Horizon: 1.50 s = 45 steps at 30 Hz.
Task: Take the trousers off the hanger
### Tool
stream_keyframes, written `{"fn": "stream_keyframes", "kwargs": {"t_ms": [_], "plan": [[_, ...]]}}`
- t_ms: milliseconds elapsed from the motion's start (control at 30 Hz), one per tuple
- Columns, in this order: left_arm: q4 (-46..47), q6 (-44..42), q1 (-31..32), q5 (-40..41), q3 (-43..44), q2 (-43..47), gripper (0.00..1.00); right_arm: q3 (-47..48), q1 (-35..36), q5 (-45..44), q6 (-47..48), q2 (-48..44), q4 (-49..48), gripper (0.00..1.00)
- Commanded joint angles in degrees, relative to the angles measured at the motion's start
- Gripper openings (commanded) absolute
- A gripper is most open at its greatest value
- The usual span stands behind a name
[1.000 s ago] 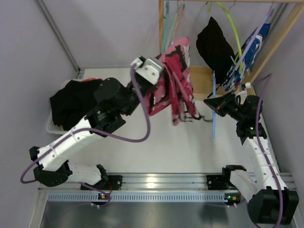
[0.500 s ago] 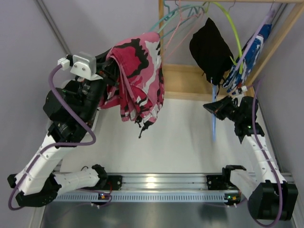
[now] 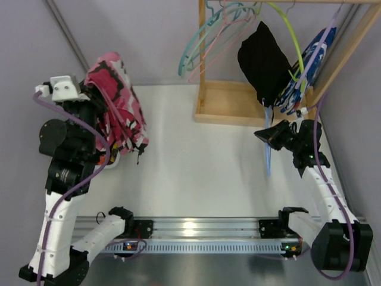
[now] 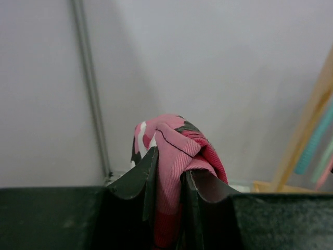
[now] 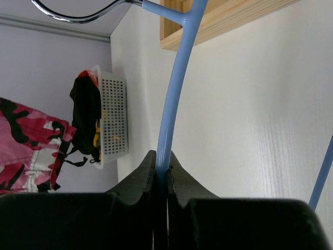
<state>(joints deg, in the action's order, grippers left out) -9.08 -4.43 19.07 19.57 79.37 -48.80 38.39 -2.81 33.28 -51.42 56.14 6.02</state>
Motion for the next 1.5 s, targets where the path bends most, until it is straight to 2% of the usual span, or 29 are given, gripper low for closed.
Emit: {"fn": "stream_keyframes", "kwargs": {"t_ms": [0,133,367,467,633,933,1100,1267,1467], "plan": [[9.96,0.22,-5.35,4.94,1.32,5.37,0.0,4.23,-0.53,0.39,2.29,-0.24,-3.65,0.0],[9.35,-2.08,-12.19,12.48,-0.36,8.27,0.0,4.85,-0.53,0.73,2.55,0.81,-3.3,0.0],[5.31,-2.16,-25.21,20.48,-3.17,12.58,0.0,6.61,-0.53,1.17,4.31,0.81,-1.54,0.0],[5.48,-7.59,-27.77,24.09,-4.57,13.02,0.0,6.61,-0.53,1.44,4.14,1.43,-1.36,0.0],[6.7,-14.64,-27.77,27.36,-5.72,9.96,0.0,6.61,-0.44,1.97,3.52,2.22,-2.33,0.0],[16.1,-21.76,-27.77,23.41,-15.21,7.23,0.0,6.96,-0.53,2.05,3.78,1.69,-2.33,0.0],[19.53,-22.03,-27.77,18.5,-19.51,3.8,0.0,6.43,-0.53,1.79,3.78,1.25,-2.33,0.0],[24.98,-21.86,-27.77,14.89,-21.54,-4.54,0.0,7.48,-0.53,1.97,3.61,2.13,-2.68,0.0],[28.77,-19.74,-27.33,10.41,-18.21,-19.11,0.0,9.86,-0.53,2.67,3.34,2.13,-2.59,0.0]]}}
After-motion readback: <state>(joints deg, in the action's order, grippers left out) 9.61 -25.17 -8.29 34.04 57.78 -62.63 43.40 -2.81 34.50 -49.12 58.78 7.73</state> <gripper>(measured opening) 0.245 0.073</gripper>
